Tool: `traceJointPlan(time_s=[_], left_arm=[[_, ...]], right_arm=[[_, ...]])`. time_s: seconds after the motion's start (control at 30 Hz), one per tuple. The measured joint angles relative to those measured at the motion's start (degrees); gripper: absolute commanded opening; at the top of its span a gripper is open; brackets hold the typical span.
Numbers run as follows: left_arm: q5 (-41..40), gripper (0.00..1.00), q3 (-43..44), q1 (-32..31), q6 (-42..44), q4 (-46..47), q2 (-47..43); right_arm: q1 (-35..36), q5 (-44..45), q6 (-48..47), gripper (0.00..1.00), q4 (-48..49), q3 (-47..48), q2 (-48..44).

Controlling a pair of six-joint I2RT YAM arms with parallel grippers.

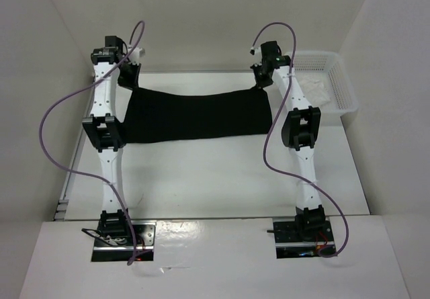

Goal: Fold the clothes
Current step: Fold the tank top

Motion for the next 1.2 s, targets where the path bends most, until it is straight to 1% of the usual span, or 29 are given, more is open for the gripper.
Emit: traceJointPlan(time_s=[0.2,0.47,0.7,0.9,1.07,1.2], left_arm=[[4.42,0.05,-7.98,3.37,0.28,0.04,-8.46],[7.04,0.05,-16.85,8.09,2.08,-0.02,-11.91],[8.52,0.05,-27.06,8.35,4.96,-0.13,-18.23],[9.44,0.05,-35.08,8.02,6.67,0.46,-26.38],[10.62,0.05,-46.1,8.02,8.31,2.38,-34.25],[10.99,0.05,-57.02,8.04,9.44,4.07,-39.74]], right_arm=[[0.0,-0.09,-0.46,0.0,-0.26,0.02,-0.98],[0.0,-0.63,-1.49,0.0,-0.87,0.09,-5.68],[-0.11,-1.77,-2.69,0.0,-2.1,0.07,-10.1],[-0.9,-3.54,-4.09,0.0,-3.72,-2.36,-14.32],[-1.44,-4.15,-5.18,0.0,-4.04,-6.36,-18.01],[-1.46,-4.37,-5.97,0.0,-3.63,-12.11,-21.57]])
